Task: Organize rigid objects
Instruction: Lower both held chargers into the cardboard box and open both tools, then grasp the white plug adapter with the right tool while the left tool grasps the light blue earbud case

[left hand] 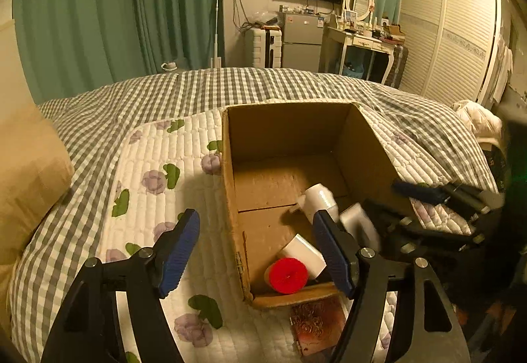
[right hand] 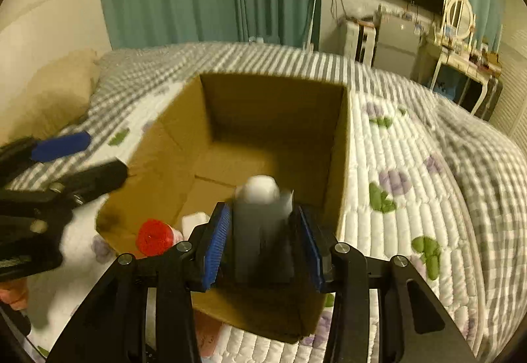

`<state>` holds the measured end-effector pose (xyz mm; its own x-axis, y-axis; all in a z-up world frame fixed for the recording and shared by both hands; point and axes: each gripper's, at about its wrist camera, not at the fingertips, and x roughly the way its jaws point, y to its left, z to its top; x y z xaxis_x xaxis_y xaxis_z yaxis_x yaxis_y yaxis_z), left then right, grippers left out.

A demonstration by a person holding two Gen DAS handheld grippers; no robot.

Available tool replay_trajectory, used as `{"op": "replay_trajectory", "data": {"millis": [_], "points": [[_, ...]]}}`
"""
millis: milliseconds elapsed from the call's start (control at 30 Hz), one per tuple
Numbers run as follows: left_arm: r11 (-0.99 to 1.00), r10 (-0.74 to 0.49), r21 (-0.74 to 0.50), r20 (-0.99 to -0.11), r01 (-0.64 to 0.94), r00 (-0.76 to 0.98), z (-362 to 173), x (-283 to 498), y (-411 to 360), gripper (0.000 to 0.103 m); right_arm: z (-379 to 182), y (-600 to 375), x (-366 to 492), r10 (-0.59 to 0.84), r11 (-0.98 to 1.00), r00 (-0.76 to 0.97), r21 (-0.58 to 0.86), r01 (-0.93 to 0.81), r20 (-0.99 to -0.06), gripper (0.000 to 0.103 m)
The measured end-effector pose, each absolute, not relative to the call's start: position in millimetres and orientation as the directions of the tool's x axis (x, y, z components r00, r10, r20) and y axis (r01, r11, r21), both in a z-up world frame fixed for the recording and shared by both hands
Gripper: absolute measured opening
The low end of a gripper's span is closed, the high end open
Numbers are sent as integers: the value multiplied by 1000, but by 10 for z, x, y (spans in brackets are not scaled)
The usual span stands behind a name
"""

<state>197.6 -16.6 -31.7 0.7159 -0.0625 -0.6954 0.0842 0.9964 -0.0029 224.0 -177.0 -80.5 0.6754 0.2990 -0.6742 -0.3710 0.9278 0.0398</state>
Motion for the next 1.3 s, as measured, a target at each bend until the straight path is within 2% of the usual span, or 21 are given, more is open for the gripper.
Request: {"op": "replay_trajectory", "data": {"millis": [33, 167, 233, 367, 533, 667, 767, 1100, 1300], "points": [[997, -60, -2, -694, 82, 717, -306, 1953, -156, 73, -730, -1800, 2208, 302, 930, 682, 50, -363, -667, 55], [997, -64, -9, -684, 79, 726, -222, 1808, -102, 74, -445, -1875, 2039, 294, 936, 699, 49, -348, -652, 63], [997, -66, -10, -675, 81, 735, -151, 1679, -79, 81, -300, -1908, 1904, 280, 939, 712, 28, -344, -644, 69], [996, -65, 0, -668, 87, 742, -55, 1449, -74, 85, -59, -1940, 1575, 258, 941, 738, -9, -337, -623, 86], [996, -79, -23, -659, 85, 748, 36, 1108, -42, 102, 80, -1960, 1180, 236, 941, 752, -48, -334, -615, 96], [995, -96, -52, -665, 82, 740, -40, 879, -3, 103, 3, -1956, 889, 242, 931, 738, -63, -359, -630, 103], [995, -103, -74, -686, 71, 721, -180, 775, 39, 103, -194, -1948, 752, 241, 926, 717, -68, -373, -654, 103], [999, -43, -45, -765, 15, 642, -804, 584, 19, 103, -1319, -1888, 765, 197, 896, 474, -38, -442, -858, 103], [999, -23, -38, -806, -13, 591, -1058, 589, -5, 103, -1635, -1721, 802, 133, 852, 380, -90, -516, -915, 101]]}}
